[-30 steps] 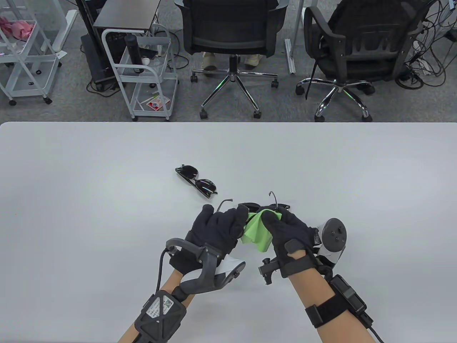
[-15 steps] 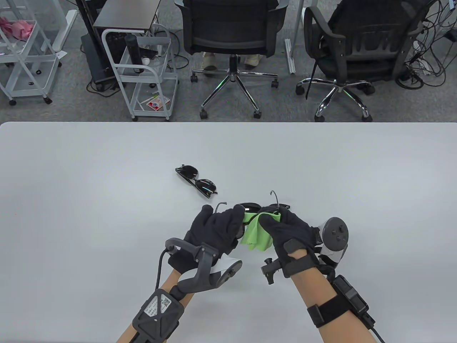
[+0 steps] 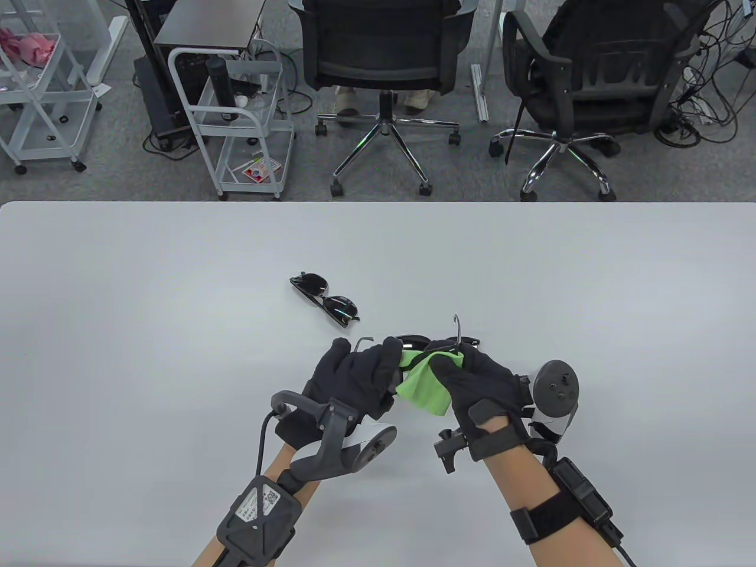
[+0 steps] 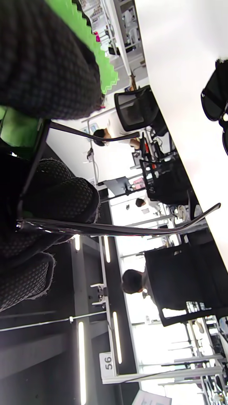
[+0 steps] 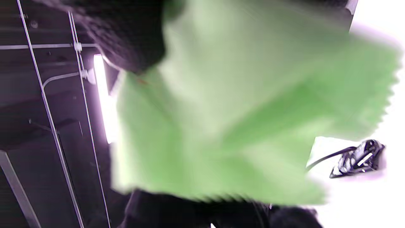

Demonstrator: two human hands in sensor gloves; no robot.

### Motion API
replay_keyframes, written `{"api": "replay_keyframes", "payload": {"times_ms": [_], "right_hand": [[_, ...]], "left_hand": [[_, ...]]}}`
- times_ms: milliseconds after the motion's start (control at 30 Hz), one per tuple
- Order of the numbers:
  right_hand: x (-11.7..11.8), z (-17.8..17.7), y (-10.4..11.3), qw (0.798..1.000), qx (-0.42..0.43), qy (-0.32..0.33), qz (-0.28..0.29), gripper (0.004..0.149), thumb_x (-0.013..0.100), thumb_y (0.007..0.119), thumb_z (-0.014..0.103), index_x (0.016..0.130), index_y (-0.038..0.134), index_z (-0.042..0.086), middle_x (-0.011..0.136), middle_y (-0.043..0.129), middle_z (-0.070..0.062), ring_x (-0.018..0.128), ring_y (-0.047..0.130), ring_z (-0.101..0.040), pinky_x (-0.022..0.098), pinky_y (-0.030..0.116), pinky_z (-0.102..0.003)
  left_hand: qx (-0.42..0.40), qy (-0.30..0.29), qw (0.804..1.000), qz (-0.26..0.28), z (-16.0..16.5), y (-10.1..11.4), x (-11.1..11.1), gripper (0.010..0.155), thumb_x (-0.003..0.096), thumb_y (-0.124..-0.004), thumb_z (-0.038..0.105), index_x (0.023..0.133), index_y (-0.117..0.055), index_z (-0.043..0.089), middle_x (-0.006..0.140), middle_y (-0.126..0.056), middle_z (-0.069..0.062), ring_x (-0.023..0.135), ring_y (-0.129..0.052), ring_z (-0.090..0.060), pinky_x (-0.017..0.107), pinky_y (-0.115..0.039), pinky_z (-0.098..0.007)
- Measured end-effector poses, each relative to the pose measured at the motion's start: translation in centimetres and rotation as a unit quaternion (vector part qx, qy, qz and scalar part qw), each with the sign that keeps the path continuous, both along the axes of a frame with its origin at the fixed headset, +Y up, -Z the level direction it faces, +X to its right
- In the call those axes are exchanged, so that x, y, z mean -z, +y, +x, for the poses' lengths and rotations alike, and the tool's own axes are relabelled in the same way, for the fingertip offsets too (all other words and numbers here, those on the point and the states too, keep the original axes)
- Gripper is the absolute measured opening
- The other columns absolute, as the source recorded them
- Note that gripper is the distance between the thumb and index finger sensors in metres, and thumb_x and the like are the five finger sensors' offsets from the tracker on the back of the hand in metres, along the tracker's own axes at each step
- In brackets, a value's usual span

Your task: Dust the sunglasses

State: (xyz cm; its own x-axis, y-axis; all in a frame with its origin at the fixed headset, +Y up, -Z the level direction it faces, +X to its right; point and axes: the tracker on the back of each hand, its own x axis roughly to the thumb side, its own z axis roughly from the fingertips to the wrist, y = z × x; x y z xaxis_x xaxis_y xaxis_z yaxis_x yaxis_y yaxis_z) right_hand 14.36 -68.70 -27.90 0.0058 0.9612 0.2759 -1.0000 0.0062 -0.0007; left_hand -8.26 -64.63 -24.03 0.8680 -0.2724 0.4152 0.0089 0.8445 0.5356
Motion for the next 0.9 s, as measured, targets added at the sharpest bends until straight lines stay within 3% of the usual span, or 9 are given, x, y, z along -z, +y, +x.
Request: {"api": "replay_keyframes", "payload": {"times_ms": [133, 267, 367, 433, 467, 533, 633, 700, 900], "right_hand": [[0.4, 0.3, -0.2, 0.998, 0.02, 0.058, -0.008, 0.044, 0.046, 0.077, 0.044, 0.072, 0.093, 0.012, 0.063, 0.104, -0.004, 0.053, 0.106, -0.027, 0.057, 0.075, -0.057], [0.8, 0.1, -0.3, 0.992, 0.003, 0.128, -0.001, 0.044, 0.044, 0.083, 0.031, 0.084, 0.086, 0.012, 0.079, 0.098, -0.005, 0.069, 0.101, -0.03, 0.06, 0.07, -0.061], [0.5, 0.0, -0.3, 0.997, -0.003, 0.079, -0.009, 0.042, 0.039, 0.092, 0.029, 0.078, 0.089, 0.013, 0.071, 0.1, -0.005, 0.061, 0.103, -0.028, 0.059, 0.073, -0.059], [0.4, 0.1, -0.1, 0.999, -0.033, 0.026, 0.002, 0.04, 0.037, 0.096, 0.039, 0.07, 0.092, 0.016, 0.061, 0.103, -0.001, 0.05, 0.105, -0.024, 0.057, 0.076, -0.056], [0.3, 0.2, -0.3, 0.999, -0.032, 0.011, -0.006, 0.04, 0.039, 0.093, 0.045, 0.066, 0.094, 0.016, 0.056, 0.104, 0.0, 0.046, 0.106, -0.022, 0.056, 0.078, -0.054], [0.4, 0.4, -0.8, 1.0, -0.005, 0.018, -0.024, 0.041, 0.042, 0.088, 0.047, 0.066, 0.096, 0.014, 0.056, 0.106, -0.001, 0.046, 0.107, -0.023, 0.056, 0.077, -0.055], [0.8, 0.2, -1.7, 0.995, 0.037, 0.084, -0.041, 0.048, 0.048, 0.075, 0.047, 0.08, 0.089, 0.013, 0.072, 0.102, -0.004, 0.062, 0.105, -0.027, 0.058, 0.073, -0.058], [1.0, -0.3, -1.9, 0.987, 0.069, 0.134, -0.048, 0.055, 0.049, 0.073, 0.046, 0.089, 0.08, 0.01, 0.085, 0.095, -0.009, 0.073, 0.099, -0.033, 0.06, 0.069, -0.062], [1.0, -2.4, -1.7, 0.975, 0.011, 0.221, -0.025, 0.059, 0.049, 0.073, 0.045, 0.095, 0.072, 0.009, 0.094, 0.088, -0.01, 0.082, 0.094, -0.036, 0.061, 0.065, -0.066]], "left_hand": [[0.001, -0.005, 1.0, -0.003, -0.1, 0.1, 0.1, 0.097, 0.024, -0.095, 0.064, 0.104, -0.051, 0.031, 0.094, -0.081, 0.017, 0.073, -0.105, -0.002, 0.075, -0.074, -0.038], [0.002, -0.002, 1.0, -0.006, -0.7, 0.1, 0.1, 0.098, 0.0246, -0.096, 0.063, 0.104, -0.05, 0.031, 0.095, -0.08, 0.017, 0.074, -0.105, -0.002, 0.075, -0.074, -0.039], [0.013, -0.006, 1.0, -0.001, -0.5, -0.1, 0.0, 0.098, 0.0246, -0.097, 0.062, 0.104, -0.049, 0.031, 0.095, -0.08, 0.017, 0.074, -0.105, -0.002, 0.075, -0.074, -0.039], [0.027, -0.005, 1.0, 0.005, -0.2, -0.2, -0.1, 0.099, 0.0244, -0.097, 0.061, 0.104, -0.048, 0.029, 0.095, -0.08, 0.017, 0.073, -0.105, -0.001, 0.075, -0.074, -0.038], [0.023, -0.011, 1.0, -0.001, -0.1, -0.2, -0.1, 0.099, 0.0242, -0.097, 0.062, 0.104, -0.048, 0.029, 0.095, -0.08, 0.017, 0.073, -0.105, -0.001, 0.075, -0.075, -0.038], [0.021, -0.01, 1.0, -0.005, 0.0, -0.3, 0.0, 0.099, 0.0238, -0.097, 0.062, 0.104, -0.049, 0.03, 0.095, -0.081, 0.017, 0.073, -0.106, -0.001, 0.075, -0.075, -0.038], [0.014, -0.005, 1.0, -0.009, -0.5, -0.3, 0.4, 0.099, 0.0231, -0.097, 0.063, 0.104, -0.05, 0.031, 0.094, -0.081, 0.018, 0.073, -0.106, 0.0, 0.074, -0.075, -0.036], [-0.029, 0.0, 0.999, -0.027, -1.2, -0.1, 0.8, 0.099, 0.0226, -0.096, 0.064, 0.104, -0.051, 0.031, 0.094, -0.082, 0.018, 0.074, -0.107, 0.0, 0.074, -0.076, -0.035], [-0.065, 0.004, 0.998, -0.02, -2.0, 0.8, 0.7, 0.099, 0.0206, -0.094, 0.066, 0.103, -0.051, 0.032, 0.094, -0.082, 0.018, 0.075, -0.108, 0.002, 0.073, -0.078, -0.032]]}}
